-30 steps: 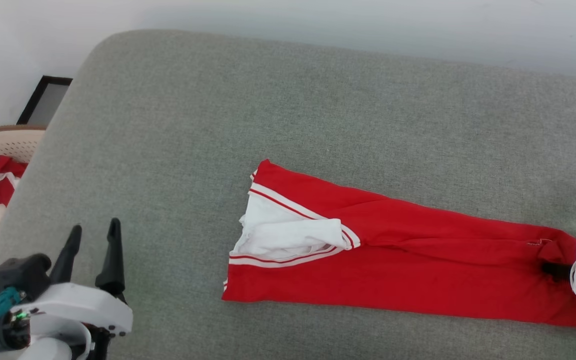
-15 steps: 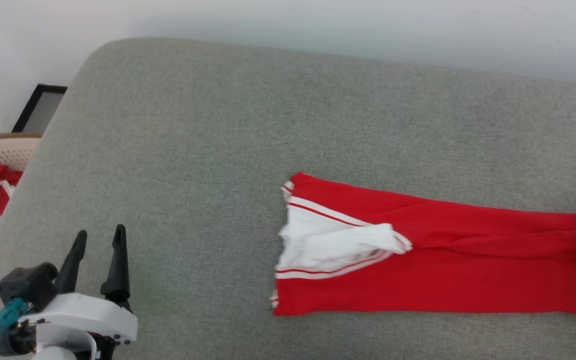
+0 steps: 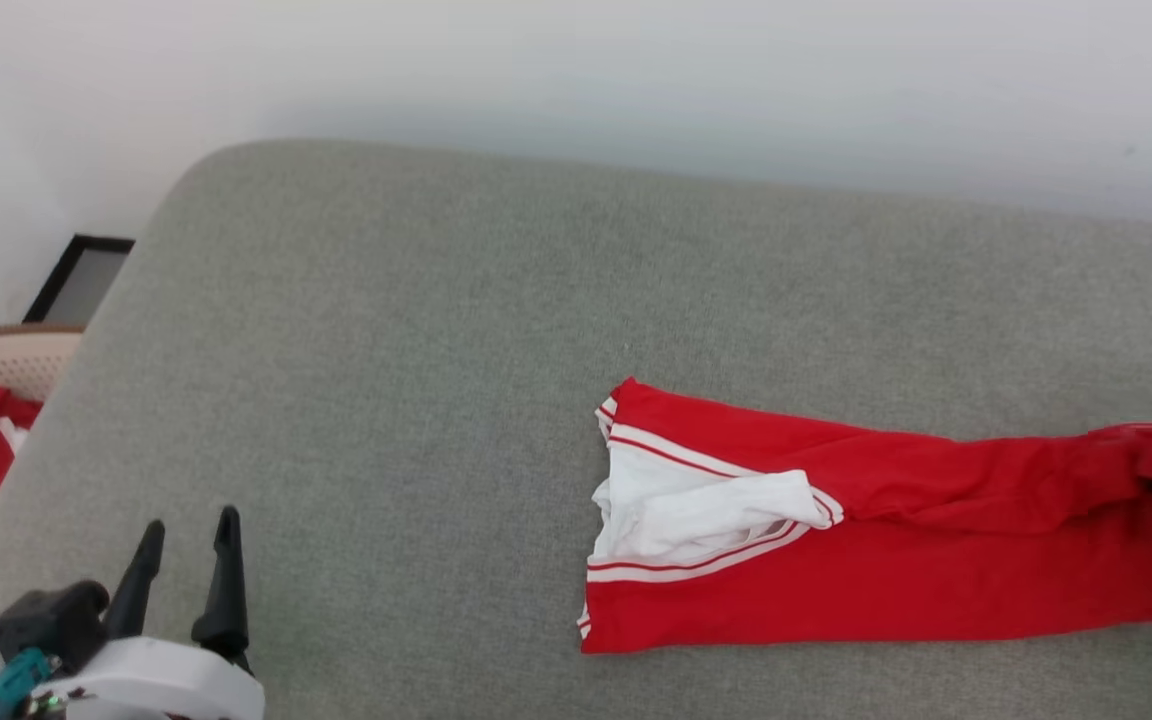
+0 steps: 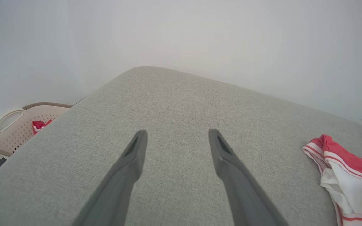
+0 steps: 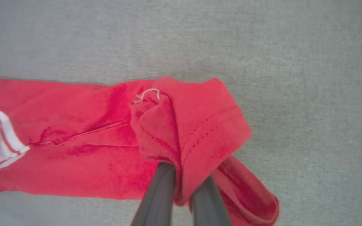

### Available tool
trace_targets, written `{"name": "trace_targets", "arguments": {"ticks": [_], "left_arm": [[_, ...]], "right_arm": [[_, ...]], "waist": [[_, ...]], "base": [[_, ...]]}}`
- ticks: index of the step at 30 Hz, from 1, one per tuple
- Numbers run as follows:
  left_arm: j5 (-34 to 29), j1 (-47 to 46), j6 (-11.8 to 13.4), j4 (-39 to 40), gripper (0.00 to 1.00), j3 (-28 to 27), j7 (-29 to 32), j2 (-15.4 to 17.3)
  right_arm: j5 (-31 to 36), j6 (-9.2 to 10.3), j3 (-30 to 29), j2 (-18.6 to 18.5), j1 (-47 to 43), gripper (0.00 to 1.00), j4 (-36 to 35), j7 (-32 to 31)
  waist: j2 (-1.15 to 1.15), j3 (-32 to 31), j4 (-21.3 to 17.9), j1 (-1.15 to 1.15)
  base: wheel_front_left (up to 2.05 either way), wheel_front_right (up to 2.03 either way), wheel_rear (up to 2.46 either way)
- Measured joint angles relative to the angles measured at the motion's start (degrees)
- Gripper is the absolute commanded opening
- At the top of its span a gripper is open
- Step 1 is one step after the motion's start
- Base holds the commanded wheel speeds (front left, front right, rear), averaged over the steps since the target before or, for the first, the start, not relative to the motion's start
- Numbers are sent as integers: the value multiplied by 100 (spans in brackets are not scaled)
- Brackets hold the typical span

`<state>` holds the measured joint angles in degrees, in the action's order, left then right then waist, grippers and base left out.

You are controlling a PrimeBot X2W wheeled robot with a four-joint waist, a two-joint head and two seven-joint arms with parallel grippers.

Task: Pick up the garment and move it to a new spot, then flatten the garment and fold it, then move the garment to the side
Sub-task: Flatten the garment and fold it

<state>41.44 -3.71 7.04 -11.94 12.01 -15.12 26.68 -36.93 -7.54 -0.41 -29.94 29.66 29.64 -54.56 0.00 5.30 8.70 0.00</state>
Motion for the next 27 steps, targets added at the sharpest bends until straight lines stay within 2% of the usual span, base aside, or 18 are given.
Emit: {"name": "trace_targets", "arguments": {"ticks": [4, 9, 13, 20, 27], "left_arm": [[-34, 135, -56, -24, 100, -68, 0, -67], [-69, 196, -123, -5, 100, -116, 0, -124], [-93, 196, -151, -19, 100, -84, 0, -154], [-168, -24, -254, -164, 100, 166, 51, -315], [-196, -364, -382, -356, 100, 366, 82, -477]], "right_arm": [[-404, 1, 166, 198, -137, 0, -519, -198], [-545, 1, 369, 538, -224, 0, -1133, -352], [-575, 1, 579, 950, -169, 0, -1329, -348], [-423, 1, 1043, 1719, 76, 0, -1178, -107], [-111, 1, 1525, 2160, 361, 0, -486, 352]], "waist": [[0, -201, -26, 0], [0, -382, 25, 0], [0, -418, 165, 0], [0, -403, 490, 0], [0, -325, 862, 0]], "base": [[0, 0, 0], [0, 0, 0], [0, 0, 0], [0, 0, 0], [0, 0, 0]]}}
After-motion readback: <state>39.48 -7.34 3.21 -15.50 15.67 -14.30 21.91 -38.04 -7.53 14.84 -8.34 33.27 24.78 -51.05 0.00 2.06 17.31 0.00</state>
